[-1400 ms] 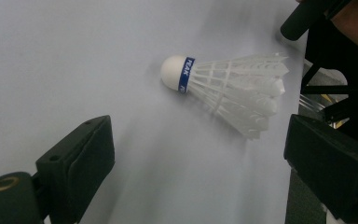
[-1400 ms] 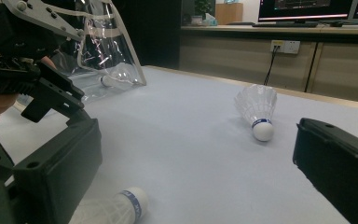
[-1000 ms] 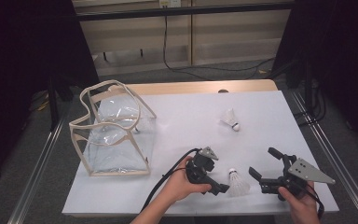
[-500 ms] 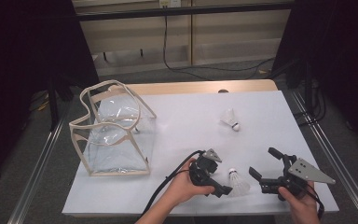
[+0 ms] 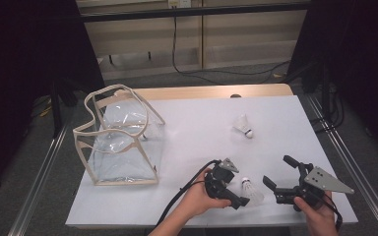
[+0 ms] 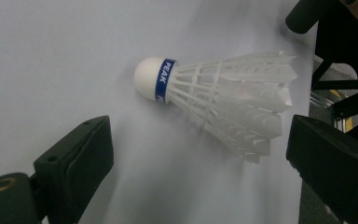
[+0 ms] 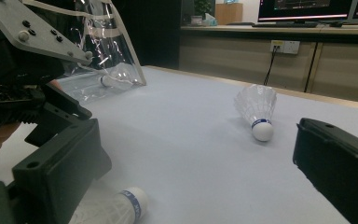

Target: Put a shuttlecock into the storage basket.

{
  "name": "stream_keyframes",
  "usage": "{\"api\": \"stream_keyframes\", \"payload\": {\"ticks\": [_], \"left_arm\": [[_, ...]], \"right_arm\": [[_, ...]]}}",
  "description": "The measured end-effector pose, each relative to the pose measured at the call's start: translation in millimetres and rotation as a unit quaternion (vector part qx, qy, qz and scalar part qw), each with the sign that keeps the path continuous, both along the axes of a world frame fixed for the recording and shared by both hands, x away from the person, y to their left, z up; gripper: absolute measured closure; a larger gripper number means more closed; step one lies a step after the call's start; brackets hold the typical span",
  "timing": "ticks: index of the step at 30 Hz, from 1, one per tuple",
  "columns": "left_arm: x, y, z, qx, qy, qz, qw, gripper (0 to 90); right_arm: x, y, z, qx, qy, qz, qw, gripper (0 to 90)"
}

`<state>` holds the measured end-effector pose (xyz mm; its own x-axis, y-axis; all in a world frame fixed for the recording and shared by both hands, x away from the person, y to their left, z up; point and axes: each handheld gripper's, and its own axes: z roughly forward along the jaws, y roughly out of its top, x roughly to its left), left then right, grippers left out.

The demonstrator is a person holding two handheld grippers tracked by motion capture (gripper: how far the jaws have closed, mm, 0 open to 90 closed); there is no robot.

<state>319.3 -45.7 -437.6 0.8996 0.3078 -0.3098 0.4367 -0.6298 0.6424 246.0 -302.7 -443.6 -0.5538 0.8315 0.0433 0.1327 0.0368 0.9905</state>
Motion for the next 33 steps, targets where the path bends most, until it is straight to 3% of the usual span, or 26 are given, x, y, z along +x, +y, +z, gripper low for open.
{"api": "stream_keyframes", "payload": {"ticks": [5,10,16,26,29,33], "left_arm": [[1.8,0.3,0.2,-0.012,-0.006,0.009,0.9999,9.0],[3.2,2.7,2.4,-0.004,-0.019,0.023,0.9995,10.3],[7.5,8.6,5.4,-0.018,-0.026,0.036,0.9988,14.1],[14.5,12.2,5.6,-0.035,-0.044,0.052,0.9971,32.0],[16.2,10.3,3.6,-0.032,-0.044,0.052,0.9971,38.2],[20.6,7.9,-1.6,-0.040,-0.029,0.048,0.9976,44.4]], "right_arm": [[-0.1,-0.2,0.1,0.001,0.000,0.000,1.0000,0.9],[-0.1,-0.3,0.2,0.003,0.000,0.000,1.0000,0.9],[-0.1,-0.1,0.3,0.003,0.000,0.000,1.0000,0.9],[0.2,-0.2,0.0,0.002,0.001,0.000,1.0000,0.9],[0.2,-0.4,-0.1,0.002,0.001,0.000,1.0000,0.9],[0.4,-0.8,-0.1,0.002,0.001,0.001,1.0000,0.9]]}}
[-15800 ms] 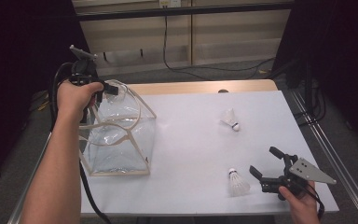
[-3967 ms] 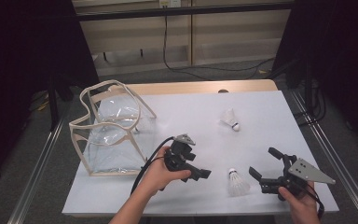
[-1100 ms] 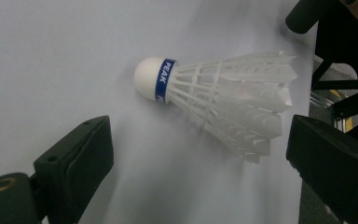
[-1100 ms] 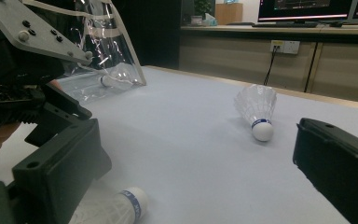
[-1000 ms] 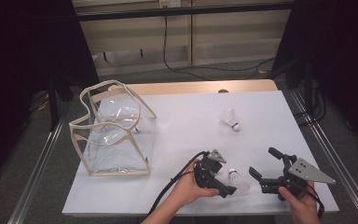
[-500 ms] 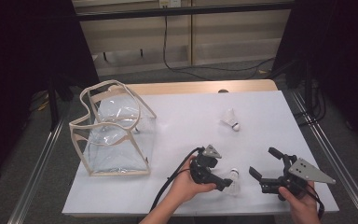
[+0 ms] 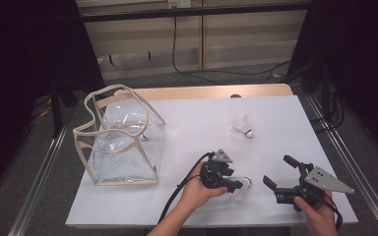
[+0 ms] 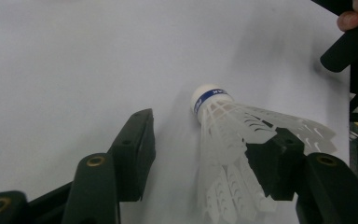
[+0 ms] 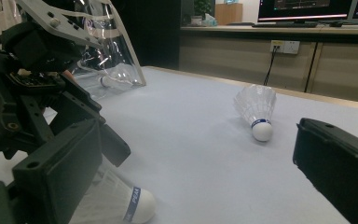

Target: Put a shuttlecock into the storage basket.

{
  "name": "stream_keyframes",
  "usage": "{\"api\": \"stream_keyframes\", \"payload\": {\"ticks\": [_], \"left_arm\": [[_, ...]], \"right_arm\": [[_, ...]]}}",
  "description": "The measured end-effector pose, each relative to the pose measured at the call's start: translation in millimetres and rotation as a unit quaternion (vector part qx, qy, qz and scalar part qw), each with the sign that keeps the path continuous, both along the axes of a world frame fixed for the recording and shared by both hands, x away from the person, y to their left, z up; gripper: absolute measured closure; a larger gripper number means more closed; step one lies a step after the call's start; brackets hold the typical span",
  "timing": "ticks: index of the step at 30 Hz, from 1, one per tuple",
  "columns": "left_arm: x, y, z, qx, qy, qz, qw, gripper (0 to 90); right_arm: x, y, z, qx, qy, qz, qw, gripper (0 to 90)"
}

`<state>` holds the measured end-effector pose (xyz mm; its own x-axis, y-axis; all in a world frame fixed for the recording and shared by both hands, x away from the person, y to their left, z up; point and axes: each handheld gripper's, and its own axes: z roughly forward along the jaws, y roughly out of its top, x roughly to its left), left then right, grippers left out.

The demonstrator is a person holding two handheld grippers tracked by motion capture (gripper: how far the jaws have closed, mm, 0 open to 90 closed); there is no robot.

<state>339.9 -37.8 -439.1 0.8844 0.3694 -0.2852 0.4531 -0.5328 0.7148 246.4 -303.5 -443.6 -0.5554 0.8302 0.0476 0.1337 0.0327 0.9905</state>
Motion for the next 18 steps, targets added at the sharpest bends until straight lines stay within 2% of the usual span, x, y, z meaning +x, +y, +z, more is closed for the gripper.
{"api": "stream_keyframes", "payload": {"ticks": [7,9,18], "left_arm": [[5.8,-3.3,-4.0,-0.008,0.014,0.005,0.9999,61.0],[7.4,-4.1,-5.3,-0.016,0.020,0.000,0.9997,65.1],[8.7,-5.9,-6.1,-0.021,0.040,-0.003,0.9990,82.5]], "right_arm": [[0.1,0.0,-0.1,0.000,0.001,0.000,1.0000,0.9],[0.1,-0.1,-0.1,0.000,0.001,0.000,1.0000,0.9],[0.2,-0.2,-0.2,0.000,0.001,-0.001,1.0000,1.0]]}}
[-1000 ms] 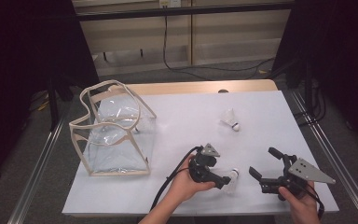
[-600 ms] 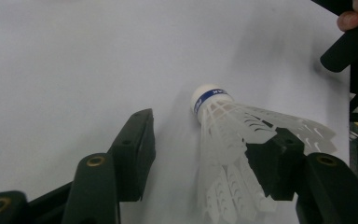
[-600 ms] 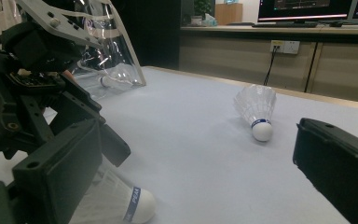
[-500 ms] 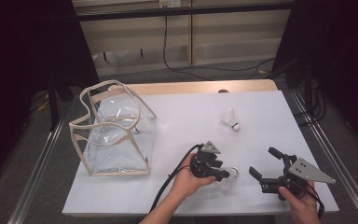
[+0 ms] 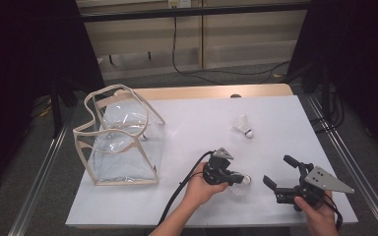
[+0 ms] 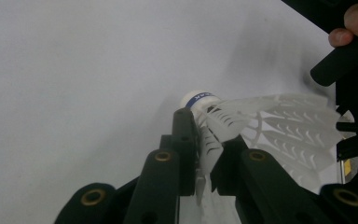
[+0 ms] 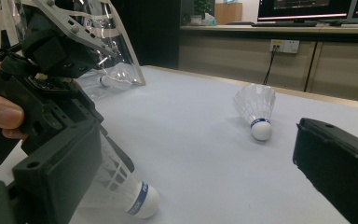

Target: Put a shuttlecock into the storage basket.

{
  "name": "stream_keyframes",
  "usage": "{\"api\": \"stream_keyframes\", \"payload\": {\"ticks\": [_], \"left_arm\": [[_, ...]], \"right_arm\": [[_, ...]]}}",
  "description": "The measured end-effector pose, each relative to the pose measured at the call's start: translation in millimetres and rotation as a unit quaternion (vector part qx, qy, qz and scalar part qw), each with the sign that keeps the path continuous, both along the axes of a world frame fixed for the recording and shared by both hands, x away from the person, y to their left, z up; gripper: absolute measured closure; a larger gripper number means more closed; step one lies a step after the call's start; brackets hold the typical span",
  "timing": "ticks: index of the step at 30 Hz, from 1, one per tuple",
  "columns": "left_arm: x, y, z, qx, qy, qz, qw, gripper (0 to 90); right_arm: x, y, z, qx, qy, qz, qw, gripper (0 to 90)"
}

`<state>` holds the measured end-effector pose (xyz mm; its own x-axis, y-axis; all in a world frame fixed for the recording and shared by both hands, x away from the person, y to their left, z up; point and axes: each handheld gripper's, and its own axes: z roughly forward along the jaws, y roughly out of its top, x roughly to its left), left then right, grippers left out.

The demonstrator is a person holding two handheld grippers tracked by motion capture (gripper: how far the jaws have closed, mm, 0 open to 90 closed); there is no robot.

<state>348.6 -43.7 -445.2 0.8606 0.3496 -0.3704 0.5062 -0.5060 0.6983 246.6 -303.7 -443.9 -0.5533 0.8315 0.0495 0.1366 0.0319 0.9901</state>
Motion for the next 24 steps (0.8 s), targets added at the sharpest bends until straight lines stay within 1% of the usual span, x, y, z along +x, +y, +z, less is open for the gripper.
{"api": "stream_keyframes", "payload": {"ticks": [2,6,8,9,11,13,14,19,20,24], "left_arm": [[0.4,0.8,0.4,0.004,-0.001,-0.001,1.0000,84.9],[0.7,3.2,2.3,-0.001,-0.001,0.001,1.0000,86.6],[1.0,4.4,3.5,-0.007,0.004,-0.002,1.0000,87.0],[0.6,4.8,4.3,-0.009,0.003,-0.001,1.0000,87.2],[0.4,5.8,5.8,-0.012,0.008,0.001,0.9999,87.6],[0.7,7.8,7.5,-0.008,0.009,0.000,0.9999,87.8],[0.6,8.4,7.8,-0.011,0.012,-0.001,0.9999,88.0],[-0.1,12.6,11.8,-0.010,0.016,-0.009,0.9998,88.2],[0.0,13.7,12.8,-0.015,0.019,-0.011,0.9996,88.3],[0.3,17.3,15.8,-0.018,0.030,-0.011,0.9993,89.1]], "right_arm": [[0.0,-0.3,0.1,0.000,0.001,0.000,1.0000,1.0],[0.0,-0.3,0.2,-0.001,-0.001,0.000,1.0000,1.0],[0.1,-0.1,0.2,-0.001,-0.002,0.000,1.0000,1.0],[0.1,-0.1,0.2,-0.001,-0.002,0.000,1.0000,1.0],[0.1,-0.1,0.2,-0.001,-0.002,0.000,1.0000,1.0],[0.0,-0.2,0.3,-0.002,-0.002,-0.001,1.0000,1.0],[0.1,-0.4,0.3,-0.002,-0.001,-0.001,1.0000,1.0],[0.4,-0.4,0.1,-0.001,-0.001,-0.002,1.0000,1.0],[0.5,-0.3,0.1,-0.001,-0.001,-0.002,1.0000,1.0],[0.3,-0.7,0.1,-0.002,-0.001,-0.002,1.0000,1.0]]}}
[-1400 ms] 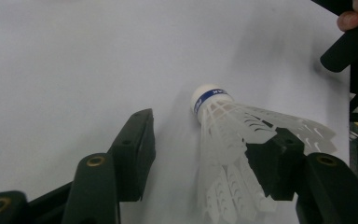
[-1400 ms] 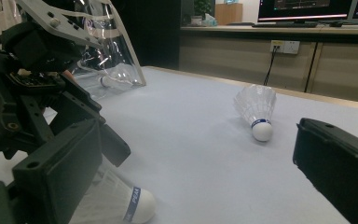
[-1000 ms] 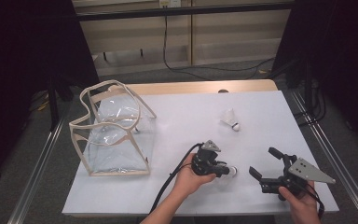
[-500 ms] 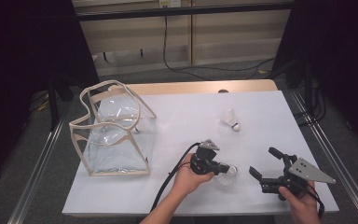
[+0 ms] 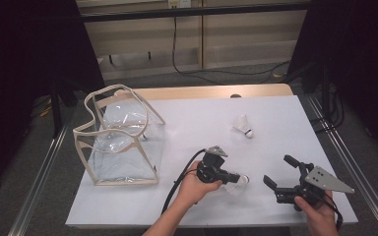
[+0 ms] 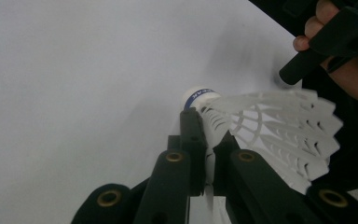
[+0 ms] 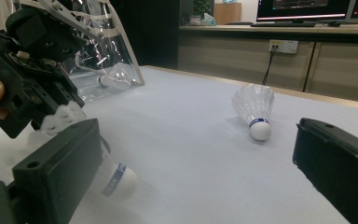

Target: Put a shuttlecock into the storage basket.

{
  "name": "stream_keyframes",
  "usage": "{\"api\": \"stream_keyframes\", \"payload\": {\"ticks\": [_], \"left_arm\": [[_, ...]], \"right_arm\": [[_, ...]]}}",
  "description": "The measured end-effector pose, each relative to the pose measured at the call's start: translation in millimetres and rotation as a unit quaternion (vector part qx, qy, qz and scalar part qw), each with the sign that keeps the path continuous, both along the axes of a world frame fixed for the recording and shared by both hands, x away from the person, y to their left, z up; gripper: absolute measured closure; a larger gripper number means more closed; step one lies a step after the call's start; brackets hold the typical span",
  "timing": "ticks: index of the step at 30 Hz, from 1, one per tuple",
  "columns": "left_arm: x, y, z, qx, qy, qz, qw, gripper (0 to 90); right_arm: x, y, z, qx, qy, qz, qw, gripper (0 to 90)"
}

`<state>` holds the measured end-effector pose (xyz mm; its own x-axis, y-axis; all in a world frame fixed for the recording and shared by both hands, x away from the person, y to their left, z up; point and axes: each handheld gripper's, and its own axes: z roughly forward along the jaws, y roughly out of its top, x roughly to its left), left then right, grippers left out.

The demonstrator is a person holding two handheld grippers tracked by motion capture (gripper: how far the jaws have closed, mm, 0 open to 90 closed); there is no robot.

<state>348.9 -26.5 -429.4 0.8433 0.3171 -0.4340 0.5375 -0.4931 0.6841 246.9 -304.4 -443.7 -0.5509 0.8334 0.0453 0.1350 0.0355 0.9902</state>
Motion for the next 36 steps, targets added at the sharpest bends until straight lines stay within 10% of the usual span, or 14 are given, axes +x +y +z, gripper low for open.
{"api": "stream_keyframes", "payload": {"ticks": [36], "left_arm": [[4.2,26.2,34.0,0.009,0.017,-0.022,0.9996,89.5]], "right_arm": [[3.9,-1.1,0.2,0.010,0.002,-0.005,0.9999,0.9]]}}
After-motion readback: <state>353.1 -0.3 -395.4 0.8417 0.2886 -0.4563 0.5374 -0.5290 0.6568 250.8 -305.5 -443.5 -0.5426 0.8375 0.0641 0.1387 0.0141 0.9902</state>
